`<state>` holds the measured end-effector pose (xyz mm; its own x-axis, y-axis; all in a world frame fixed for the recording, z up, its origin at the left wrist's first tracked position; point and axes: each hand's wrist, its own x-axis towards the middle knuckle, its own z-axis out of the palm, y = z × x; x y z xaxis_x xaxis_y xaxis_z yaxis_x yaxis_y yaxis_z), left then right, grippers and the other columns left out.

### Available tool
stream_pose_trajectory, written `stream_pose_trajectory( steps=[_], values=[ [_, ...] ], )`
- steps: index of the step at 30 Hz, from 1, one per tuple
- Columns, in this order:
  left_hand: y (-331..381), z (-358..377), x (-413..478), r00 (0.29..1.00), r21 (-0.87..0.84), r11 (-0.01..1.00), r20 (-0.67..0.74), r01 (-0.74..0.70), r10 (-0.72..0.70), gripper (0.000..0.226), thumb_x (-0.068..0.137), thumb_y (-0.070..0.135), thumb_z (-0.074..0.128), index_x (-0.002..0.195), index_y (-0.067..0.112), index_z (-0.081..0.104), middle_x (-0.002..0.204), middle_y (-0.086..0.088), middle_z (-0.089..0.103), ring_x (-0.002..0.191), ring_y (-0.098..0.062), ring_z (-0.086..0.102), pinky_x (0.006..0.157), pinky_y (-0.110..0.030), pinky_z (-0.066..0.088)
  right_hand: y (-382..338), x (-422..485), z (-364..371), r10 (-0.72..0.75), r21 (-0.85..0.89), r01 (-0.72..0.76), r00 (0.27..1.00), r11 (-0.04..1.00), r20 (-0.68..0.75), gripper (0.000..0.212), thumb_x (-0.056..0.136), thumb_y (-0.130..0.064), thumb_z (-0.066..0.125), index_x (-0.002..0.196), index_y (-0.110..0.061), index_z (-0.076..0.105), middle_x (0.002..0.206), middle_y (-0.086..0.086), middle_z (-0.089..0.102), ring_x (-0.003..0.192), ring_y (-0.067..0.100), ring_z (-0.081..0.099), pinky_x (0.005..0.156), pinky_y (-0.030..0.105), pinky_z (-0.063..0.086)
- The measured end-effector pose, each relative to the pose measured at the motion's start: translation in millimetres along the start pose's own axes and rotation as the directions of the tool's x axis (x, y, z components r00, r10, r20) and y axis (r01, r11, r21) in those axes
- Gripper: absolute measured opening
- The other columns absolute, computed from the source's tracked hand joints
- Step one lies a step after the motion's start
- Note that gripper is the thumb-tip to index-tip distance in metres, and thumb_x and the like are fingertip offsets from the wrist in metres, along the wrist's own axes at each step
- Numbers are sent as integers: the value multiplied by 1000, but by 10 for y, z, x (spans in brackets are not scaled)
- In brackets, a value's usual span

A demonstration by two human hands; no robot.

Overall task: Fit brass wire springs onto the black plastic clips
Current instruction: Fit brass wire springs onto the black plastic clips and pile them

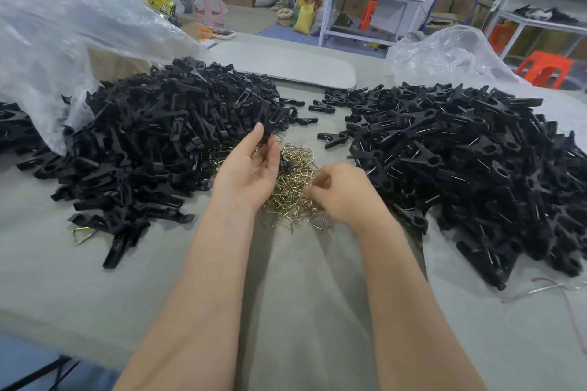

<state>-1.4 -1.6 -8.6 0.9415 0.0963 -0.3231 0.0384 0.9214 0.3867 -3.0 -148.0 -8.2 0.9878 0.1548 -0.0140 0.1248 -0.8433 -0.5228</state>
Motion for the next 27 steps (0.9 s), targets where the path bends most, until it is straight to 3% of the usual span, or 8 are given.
stream_pose_trajectory(
  steps=[5,7,9,12,14,18,22,27],
  values=[
    [-5,0,1,1000,-19,1000,26,13,-12,11,85,4,65,94,-2,66,91,-13,62,83,-16,64,65,-21,58,142,50,-72,38,139,-38,999,990,3,24,88,-44,61,100,-24,67,77,-13,58,77,3,55,71,24,41],
    [-3,1,-11,999,-26,999,25,21,-20,9,84,4,66,91,-2,66,87,-14,63,83,-17,64,62,-21,57,206,101,-77,90,230,-81,995,970,-31,34,93,-38,54,119,-17,61,99,-1,68,91,12,62,87,33,48],
    [3,2,-15,1000,-32,999,17,21,-20,8,84,3,66,91,-2,66,86,-14,63,83,-17,64,60,-20,57,264,165,-84,217,366,-166,971,916,-102,39,96,-17,44,132,-6,51,123,13,62,113,28,59,101,43,45],
    [4,4,-20,1000,-33,999,4,20,-20,8,84,3,66,91,-1,66,87,-14,63,84,-17,64,60,-20,57,346,225,-80,364,496,-240,916,835,-170,40,93,-5,37,131,-6,50,129,15,58,118,28,55,104,38,42],
    [4,0,-23,1000,-25,1000,-6,14,-14,7,84,2,66,90,-1,66,87,-14,63,85,-18,65,61,-20,57,374,218,-79,401,485,-238,877,841,-264,38,96,-7,36,131,-9,51,128,12,58,118,26,53,97,27,40],
    [8,4,-19,1000,-15,1000,-19,7,-7,5,84,2,66,88,-1,65,89,-15,62,86,-18,65,63,-21,58,384,191,-91,416,468,-219,829,856,-373,35,98,-9,36,130,-10,50,128,11,56,120,25,49,93,27,36],
    [-3,5,-38,1000,22,1000,-8,18,-18,3,84,1,66,85,-2,66,93,-15,63,90,-20,67,69,-22,59,359,141,-79,274,249,-194,898,949,-345,26,92,-11,46,113,-8,61,115,10,62,107,24,55,81,24,38],
    [-17,16,-28,1000,30,999,15,24,-25,6,86,1,64,80,-1,64,90,-16,65,100,-24,67,70,-22,58,319,72,-195,255,58,-249,947,967,-193,29,89,-10,52,115,-15,64,117,9,63,106,26,58,89,33,47]
  ],
)
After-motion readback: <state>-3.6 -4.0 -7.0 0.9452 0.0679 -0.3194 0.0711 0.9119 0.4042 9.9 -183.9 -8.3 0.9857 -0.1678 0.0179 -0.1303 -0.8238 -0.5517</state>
